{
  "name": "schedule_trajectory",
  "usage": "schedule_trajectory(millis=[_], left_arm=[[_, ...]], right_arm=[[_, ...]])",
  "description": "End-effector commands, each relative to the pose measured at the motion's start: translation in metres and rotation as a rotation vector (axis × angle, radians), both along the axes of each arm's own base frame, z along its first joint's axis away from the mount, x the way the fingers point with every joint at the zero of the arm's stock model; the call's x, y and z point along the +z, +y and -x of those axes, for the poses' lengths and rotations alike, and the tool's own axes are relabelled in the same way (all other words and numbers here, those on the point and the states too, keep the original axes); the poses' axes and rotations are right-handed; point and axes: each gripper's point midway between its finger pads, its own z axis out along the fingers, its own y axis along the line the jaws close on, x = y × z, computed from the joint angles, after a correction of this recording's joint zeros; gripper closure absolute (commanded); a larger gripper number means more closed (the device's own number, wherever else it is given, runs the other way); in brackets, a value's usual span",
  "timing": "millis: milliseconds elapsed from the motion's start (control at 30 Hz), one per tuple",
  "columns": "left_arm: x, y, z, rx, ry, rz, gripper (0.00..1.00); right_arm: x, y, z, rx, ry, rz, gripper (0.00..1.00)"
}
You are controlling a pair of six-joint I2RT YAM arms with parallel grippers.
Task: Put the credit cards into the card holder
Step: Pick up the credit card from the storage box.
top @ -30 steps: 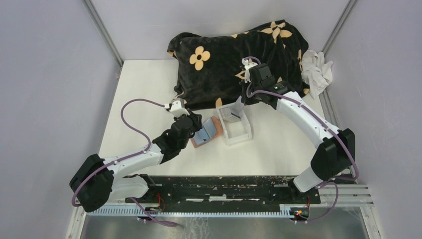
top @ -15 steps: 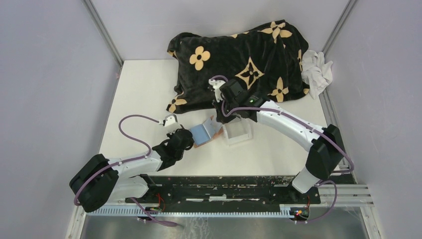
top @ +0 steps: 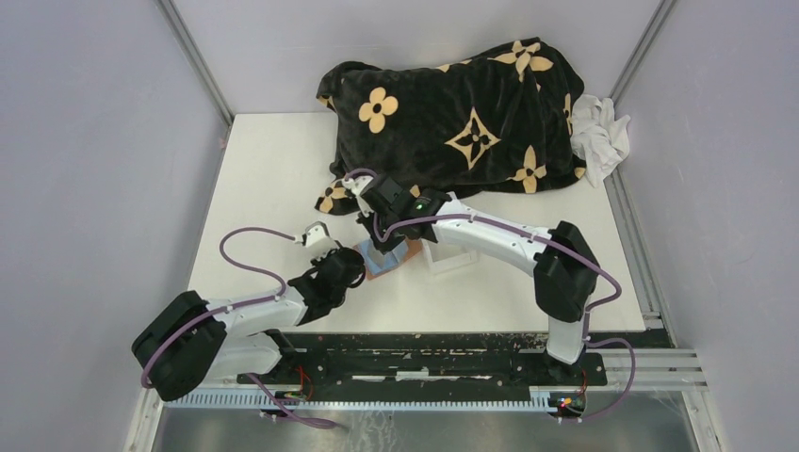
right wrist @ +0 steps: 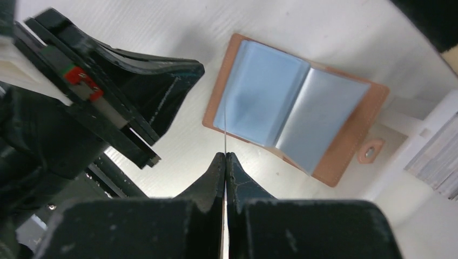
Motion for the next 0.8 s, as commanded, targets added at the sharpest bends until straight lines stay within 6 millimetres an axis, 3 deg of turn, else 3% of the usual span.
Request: schedule_trajectory(millis=[0,600,767], left_arm=[[-0.005,0.007,-0.002,0.069,-0.017,0.042,0.96],[-0.003,0.011,0.002,0.093,-0.071,0.142,0.94],[0.013,0.011,-0.001,0.064,-0.132,0.160,0.83]], right_arm=[[0.016,0.017,-0.010,-0.017,-0.089,0.001,0.99],[-0.012,0.036,-0.011,-0.038,-0.107,0.090,0.99],[0.007,0.030,-0.007,-0.030,-0.118,0.071,0.99]])
